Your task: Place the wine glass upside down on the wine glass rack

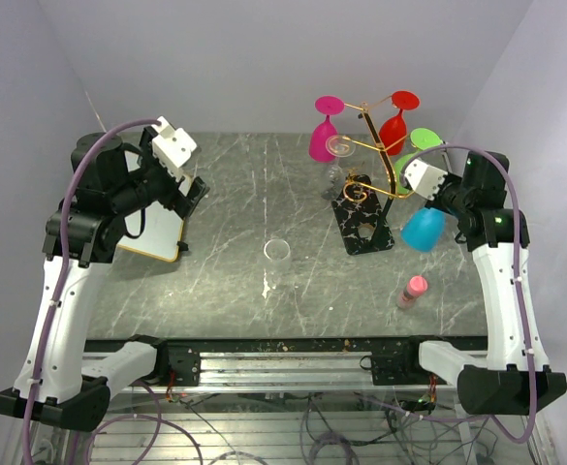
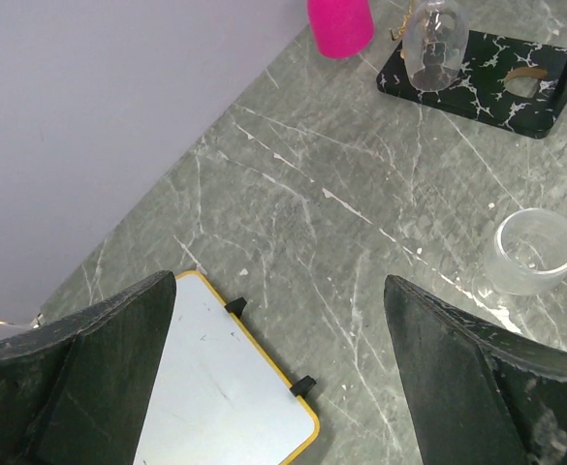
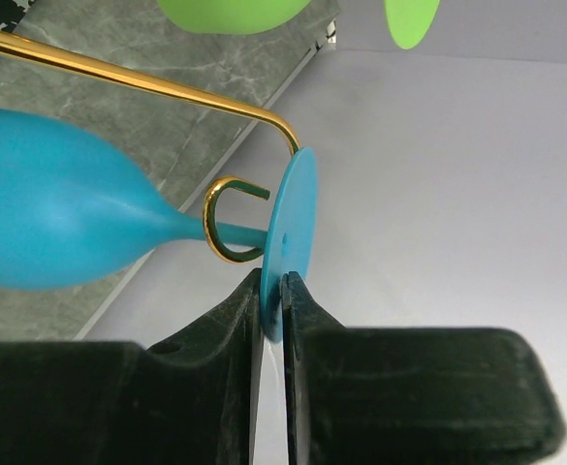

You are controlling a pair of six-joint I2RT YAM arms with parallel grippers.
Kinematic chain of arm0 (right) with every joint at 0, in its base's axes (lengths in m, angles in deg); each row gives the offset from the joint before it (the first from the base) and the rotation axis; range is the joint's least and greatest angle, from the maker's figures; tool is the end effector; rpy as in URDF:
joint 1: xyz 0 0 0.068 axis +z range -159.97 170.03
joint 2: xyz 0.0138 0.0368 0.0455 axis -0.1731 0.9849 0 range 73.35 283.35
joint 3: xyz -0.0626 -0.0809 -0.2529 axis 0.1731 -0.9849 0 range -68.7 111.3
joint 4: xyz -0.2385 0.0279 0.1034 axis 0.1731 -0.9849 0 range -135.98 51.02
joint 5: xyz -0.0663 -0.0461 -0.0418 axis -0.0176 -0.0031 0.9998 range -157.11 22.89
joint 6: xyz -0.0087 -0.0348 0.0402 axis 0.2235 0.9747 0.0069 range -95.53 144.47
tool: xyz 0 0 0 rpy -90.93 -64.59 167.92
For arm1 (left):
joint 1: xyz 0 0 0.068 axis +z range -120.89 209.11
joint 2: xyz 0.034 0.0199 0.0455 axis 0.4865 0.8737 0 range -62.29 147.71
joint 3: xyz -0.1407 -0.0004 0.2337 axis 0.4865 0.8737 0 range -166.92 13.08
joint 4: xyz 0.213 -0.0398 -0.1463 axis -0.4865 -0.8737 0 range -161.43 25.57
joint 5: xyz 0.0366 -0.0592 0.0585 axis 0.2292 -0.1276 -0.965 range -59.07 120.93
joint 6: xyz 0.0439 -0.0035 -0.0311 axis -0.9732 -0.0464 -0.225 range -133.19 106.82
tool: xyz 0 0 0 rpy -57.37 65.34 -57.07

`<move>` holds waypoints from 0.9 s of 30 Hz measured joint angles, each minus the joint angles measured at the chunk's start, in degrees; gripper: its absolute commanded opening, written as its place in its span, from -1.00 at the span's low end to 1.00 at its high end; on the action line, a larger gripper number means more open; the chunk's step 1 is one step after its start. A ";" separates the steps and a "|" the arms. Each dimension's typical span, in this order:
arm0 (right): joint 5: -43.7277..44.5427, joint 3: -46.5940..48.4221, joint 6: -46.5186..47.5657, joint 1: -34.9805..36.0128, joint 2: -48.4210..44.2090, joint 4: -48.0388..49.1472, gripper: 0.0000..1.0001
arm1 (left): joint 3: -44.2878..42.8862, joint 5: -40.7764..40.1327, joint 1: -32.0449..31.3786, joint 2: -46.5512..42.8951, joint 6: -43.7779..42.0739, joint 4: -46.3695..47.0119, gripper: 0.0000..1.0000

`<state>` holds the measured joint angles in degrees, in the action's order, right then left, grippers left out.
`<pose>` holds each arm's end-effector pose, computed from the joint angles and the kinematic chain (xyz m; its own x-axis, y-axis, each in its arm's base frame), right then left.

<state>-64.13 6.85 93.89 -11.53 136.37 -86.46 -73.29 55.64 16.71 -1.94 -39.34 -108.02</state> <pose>0.2161 -0.0079 0.3977 -0.2667 -0.9280 -0.2601 -0.5118 0.3650 -0.7777 0.1772 -0.0541 0.4722 -0.0073 0.4116 -0.9113 0.6544 0.6911 0.3069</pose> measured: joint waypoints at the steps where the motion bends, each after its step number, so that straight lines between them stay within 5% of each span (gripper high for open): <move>1: 0.00 -0.11 -0.04 0.02 -0.11 -0.02 -0.72 | 0.24 0.00 0.00 -0.07 -0.04 0.00 0.98; 16: -0.28 -1.11 -1.73 0.02 -1.51 -0.87 -0.32 | 5.42 0.50 0.00 -0.35 -0.61 0.37 0.96; 27: -3.04 -0.66 -5.18 -0.15 -2.21 -3.39 0.25 | 11.54 4.87 0.00 1.46 3.48 3.34 0.87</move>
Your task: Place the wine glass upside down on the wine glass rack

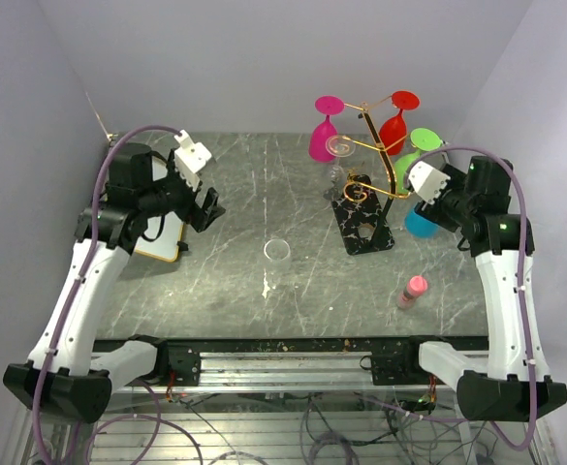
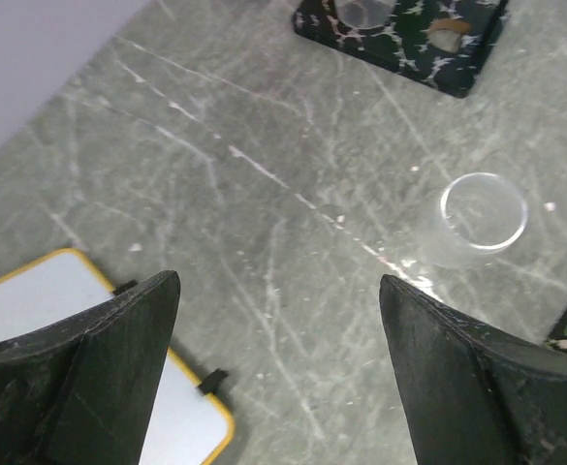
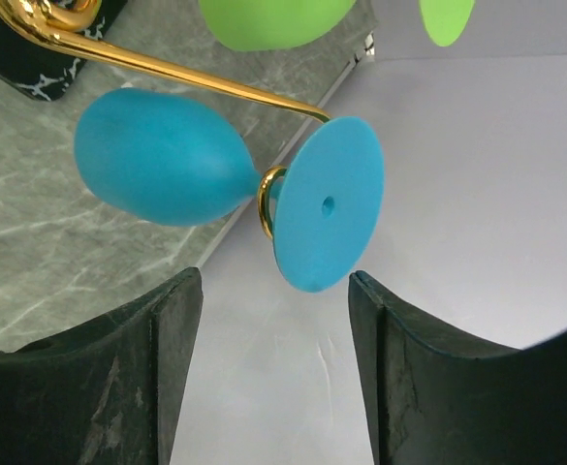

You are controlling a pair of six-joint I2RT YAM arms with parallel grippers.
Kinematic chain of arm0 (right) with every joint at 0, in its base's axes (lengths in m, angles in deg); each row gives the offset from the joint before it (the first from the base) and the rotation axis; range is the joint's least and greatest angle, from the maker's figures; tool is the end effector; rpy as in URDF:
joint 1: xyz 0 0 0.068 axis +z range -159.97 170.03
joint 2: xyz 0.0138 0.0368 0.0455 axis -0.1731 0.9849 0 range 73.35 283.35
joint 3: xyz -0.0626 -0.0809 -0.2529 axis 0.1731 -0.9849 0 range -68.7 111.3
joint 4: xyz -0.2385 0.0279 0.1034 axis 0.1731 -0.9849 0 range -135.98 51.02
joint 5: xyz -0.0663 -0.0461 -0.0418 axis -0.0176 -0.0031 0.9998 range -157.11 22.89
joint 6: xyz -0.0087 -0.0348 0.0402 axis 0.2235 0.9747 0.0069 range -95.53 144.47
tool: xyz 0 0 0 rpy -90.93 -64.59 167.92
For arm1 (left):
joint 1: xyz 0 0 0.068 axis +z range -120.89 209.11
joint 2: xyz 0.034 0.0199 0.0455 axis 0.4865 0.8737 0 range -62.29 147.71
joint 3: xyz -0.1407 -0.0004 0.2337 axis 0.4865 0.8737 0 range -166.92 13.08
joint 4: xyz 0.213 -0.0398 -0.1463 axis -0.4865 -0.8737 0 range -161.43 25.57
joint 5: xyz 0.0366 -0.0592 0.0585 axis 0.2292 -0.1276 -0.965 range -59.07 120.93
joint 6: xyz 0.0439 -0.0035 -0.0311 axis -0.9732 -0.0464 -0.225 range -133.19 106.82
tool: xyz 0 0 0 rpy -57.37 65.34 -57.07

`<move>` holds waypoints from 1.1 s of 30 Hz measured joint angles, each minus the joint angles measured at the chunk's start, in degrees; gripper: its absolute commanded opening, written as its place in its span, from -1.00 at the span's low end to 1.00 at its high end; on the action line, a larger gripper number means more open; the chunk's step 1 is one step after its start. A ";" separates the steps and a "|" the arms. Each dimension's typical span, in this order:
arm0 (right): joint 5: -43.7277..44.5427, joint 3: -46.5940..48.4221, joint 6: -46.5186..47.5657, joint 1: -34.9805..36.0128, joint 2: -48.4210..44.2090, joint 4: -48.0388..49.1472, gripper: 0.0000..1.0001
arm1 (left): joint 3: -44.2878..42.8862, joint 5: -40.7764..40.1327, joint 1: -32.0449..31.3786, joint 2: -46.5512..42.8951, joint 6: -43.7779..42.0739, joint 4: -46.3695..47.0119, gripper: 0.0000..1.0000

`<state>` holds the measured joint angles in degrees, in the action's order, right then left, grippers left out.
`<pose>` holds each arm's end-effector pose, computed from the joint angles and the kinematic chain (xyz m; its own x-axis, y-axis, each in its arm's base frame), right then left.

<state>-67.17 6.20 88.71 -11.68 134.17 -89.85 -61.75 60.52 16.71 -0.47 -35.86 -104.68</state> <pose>0.2020 -0.0061 0.3961 -0.2863 -0.8925 -0.3485 -0.5267 0.4504 -0.7209 0.2051 -0.0630 0.4117 -0.1754 0.3818 -0.9074 0.7402 0.6588 0.1342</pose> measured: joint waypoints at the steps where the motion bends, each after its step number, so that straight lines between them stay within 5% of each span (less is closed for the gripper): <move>1: -0.50 0.37 -0.66 -0.15 0.00 -0.39 0.28 | 0.48 0.83 0.00 0.42 0.94 0.39 0.84; 11: -10.80 10.05 -5.75 -3.67 -0.37 -3.78 0.46 | 2.47 5.75 -3.17 7.72 9.68 3.52 0.75; 20: -16.44 11.39 -9.62 -6.62 -1.18 -4.33 0.41 | -2.43 1.09 -14.21 15.74 7.15 1.27 0.60; 33: -17.42 11.13 -11.30 -7.82 -1.16 -4.22 0.39 | -4.20 -3.23 -21.86 21.88 2.71 -2.43 0.45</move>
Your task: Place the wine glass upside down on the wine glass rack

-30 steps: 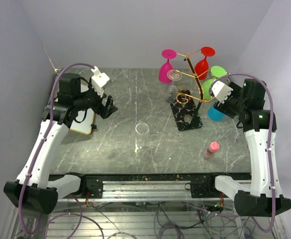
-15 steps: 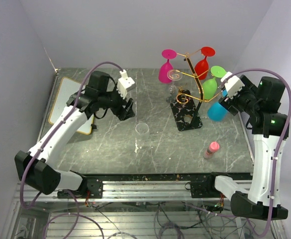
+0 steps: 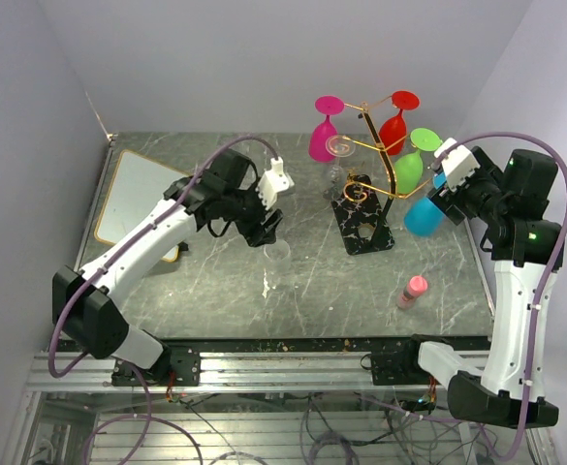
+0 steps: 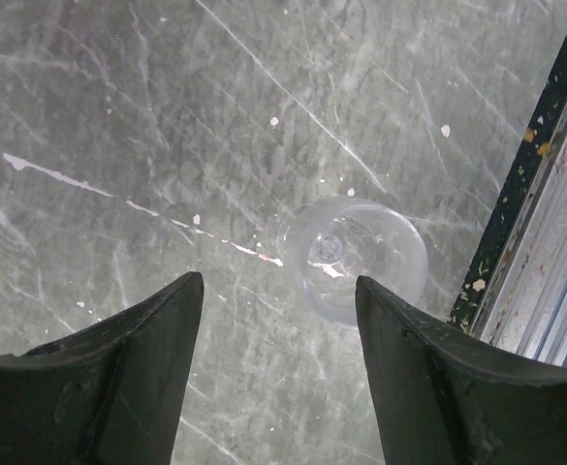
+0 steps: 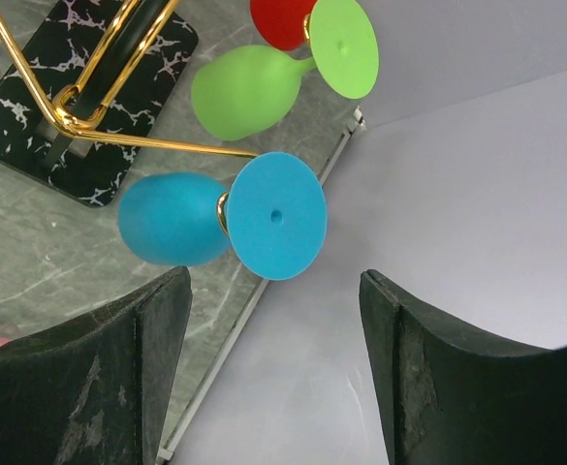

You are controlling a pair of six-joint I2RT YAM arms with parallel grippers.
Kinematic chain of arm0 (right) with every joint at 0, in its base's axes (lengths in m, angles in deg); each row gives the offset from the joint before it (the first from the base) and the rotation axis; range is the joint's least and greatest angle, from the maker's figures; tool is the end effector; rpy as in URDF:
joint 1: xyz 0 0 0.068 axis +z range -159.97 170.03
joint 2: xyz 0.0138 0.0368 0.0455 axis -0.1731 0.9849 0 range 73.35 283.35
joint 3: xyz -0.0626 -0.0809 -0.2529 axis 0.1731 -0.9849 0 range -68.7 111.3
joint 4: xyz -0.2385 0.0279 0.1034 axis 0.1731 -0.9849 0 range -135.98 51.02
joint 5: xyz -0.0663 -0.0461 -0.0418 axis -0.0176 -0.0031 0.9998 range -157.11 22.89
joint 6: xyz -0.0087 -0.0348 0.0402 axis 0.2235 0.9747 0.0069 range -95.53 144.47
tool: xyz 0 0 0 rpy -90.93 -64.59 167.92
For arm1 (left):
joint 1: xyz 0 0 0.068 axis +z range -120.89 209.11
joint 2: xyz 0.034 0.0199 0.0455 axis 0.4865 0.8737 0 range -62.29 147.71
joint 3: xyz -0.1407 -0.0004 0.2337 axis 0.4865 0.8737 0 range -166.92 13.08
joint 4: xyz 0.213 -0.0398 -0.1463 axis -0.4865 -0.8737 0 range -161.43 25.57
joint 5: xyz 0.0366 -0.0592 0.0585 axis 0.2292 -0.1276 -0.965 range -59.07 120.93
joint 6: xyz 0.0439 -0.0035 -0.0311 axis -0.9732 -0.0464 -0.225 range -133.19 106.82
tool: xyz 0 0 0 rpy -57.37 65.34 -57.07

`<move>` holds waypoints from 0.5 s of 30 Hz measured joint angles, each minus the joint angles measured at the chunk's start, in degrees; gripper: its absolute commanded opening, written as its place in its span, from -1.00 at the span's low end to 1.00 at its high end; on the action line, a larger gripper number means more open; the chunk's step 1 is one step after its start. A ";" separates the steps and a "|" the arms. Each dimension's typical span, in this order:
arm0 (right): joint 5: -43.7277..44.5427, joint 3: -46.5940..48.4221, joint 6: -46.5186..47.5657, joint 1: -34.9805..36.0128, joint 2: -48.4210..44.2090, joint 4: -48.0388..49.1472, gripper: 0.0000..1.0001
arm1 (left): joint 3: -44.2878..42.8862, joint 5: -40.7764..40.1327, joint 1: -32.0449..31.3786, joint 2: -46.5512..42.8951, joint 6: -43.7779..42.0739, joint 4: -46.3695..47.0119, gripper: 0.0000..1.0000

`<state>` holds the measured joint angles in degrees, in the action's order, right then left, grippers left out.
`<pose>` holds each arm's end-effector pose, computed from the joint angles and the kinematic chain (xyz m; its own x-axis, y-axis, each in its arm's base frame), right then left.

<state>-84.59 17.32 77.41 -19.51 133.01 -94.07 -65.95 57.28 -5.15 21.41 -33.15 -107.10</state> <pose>0.1736 -0.0185 0.4520 -0.2046 -0.7375 -0.6436 -0.4397 0.6567 -0.6127 0.2489 -0.1885 0.3378 -0.3142 0.5843 -0.7482 0.9153 0.3957 -0.0754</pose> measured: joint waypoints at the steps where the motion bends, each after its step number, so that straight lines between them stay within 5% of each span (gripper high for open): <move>1: -0.15 -0.04 -0.09 -0.07 0.00 0.02 0.39 | 0.00 -0.37 -0.66 0.26 -0.44 -0.17 0.42; 15: -0.81 -1.14 -0.26 -1.11 -0.42 0.46 0.38 | 0.00 -7.08 -7.28 4.17 -6.21 -2.64 -0.08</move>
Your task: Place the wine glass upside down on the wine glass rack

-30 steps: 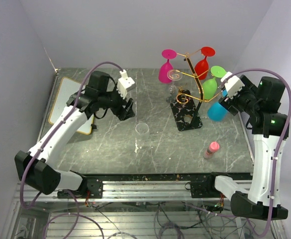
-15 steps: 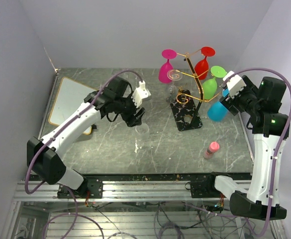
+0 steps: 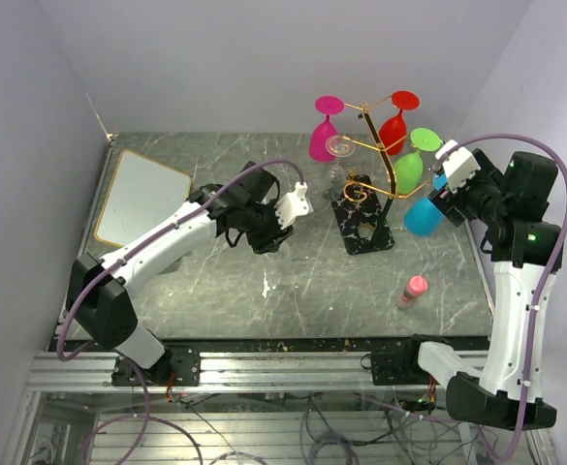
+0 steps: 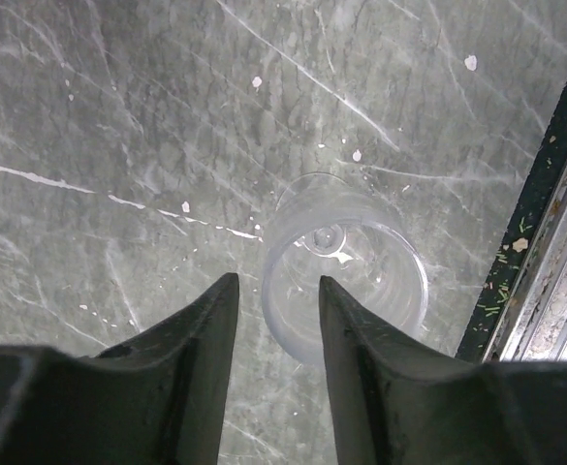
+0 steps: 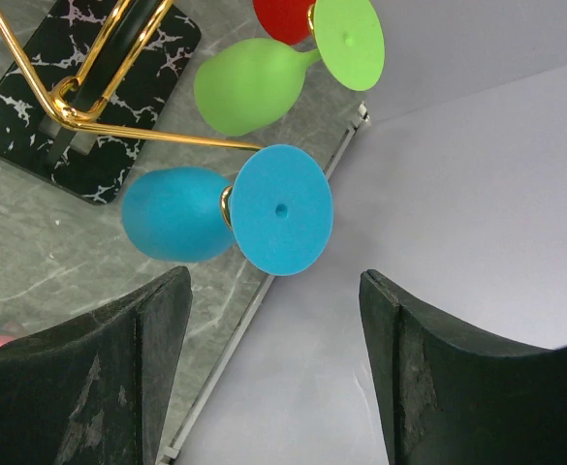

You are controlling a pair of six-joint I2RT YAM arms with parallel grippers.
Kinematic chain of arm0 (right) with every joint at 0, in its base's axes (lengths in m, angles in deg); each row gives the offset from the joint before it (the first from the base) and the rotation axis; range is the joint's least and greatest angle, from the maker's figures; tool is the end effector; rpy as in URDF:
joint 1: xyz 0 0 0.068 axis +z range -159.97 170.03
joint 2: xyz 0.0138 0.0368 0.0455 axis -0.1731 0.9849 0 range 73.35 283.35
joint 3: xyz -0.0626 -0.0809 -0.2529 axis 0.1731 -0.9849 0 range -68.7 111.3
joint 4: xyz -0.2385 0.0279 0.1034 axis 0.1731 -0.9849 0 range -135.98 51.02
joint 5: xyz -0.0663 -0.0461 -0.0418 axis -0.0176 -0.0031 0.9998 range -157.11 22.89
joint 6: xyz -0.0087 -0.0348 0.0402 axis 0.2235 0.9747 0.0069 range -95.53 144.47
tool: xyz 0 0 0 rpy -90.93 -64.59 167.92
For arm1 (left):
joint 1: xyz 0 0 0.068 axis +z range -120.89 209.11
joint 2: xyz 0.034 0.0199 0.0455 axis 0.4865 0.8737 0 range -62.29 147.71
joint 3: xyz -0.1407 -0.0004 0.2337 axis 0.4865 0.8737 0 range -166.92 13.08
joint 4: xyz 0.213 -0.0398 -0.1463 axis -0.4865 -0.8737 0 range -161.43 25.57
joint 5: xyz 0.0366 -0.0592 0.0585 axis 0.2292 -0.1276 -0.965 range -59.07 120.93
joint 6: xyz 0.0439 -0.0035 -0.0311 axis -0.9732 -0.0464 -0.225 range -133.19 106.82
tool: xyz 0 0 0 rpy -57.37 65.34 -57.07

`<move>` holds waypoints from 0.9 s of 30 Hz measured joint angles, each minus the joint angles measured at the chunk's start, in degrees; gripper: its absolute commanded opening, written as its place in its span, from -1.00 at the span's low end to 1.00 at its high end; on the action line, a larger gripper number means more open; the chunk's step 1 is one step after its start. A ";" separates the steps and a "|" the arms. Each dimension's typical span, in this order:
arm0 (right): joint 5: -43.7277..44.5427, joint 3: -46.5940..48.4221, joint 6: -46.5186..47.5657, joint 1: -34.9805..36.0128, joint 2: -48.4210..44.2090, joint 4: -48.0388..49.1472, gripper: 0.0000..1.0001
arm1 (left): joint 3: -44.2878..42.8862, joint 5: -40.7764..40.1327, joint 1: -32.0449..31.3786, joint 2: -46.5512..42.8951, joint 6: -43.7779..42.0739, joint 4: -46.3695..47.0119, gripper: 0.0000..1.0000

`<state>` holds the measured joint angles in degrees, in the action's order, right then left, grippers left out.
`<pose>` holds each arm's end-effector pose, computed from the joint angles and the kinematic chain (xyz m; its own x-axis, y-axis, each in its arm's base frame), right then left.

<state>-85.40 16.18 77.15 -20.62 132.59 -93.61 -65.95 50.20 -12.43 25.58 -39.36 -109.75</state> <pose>0.1732 -0.0213 0.4482 -0.2139 -0.7282 -0.6512 -0.4361 0.6676 -0.6034 0.2351 -0.2239 0.3117 -0.2047 0.7377 -0.6433 0.9592 0.2820 0.0182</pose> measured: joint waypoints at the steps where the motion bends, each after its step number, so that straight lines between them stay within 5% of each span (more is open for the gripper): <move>1: -0.04 -0.17 0.00 -0.07 -0.04 0.00 0.38 | -0.04 -0.46 -0.24 0.26 -0.28 -0.11 -0.15; 10: -0.20 -0.48 0.00 -0.28 -0.07 0.09 0.38 | -1.25 -3.26 -1.77 2.36 -2.12 -0.87 -0.38; 18: 1.03 -0.48 0.35 -0.28 0.96 0.42 0.46 | -1.92 -4.28 -2.23 2.84 -3.26 -1.44 -0.85; 27: 3.82 1.99 1.31 -0.31 4.37 0.66 0.72 | -2.14 -4.44 -2.23 1.38 -5.51 -4.44 -0.86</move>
<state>-81.57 18.17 78.46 -20.93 136.96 -92.95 -68.09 45.76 -14.66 26.96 -44.87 -114.18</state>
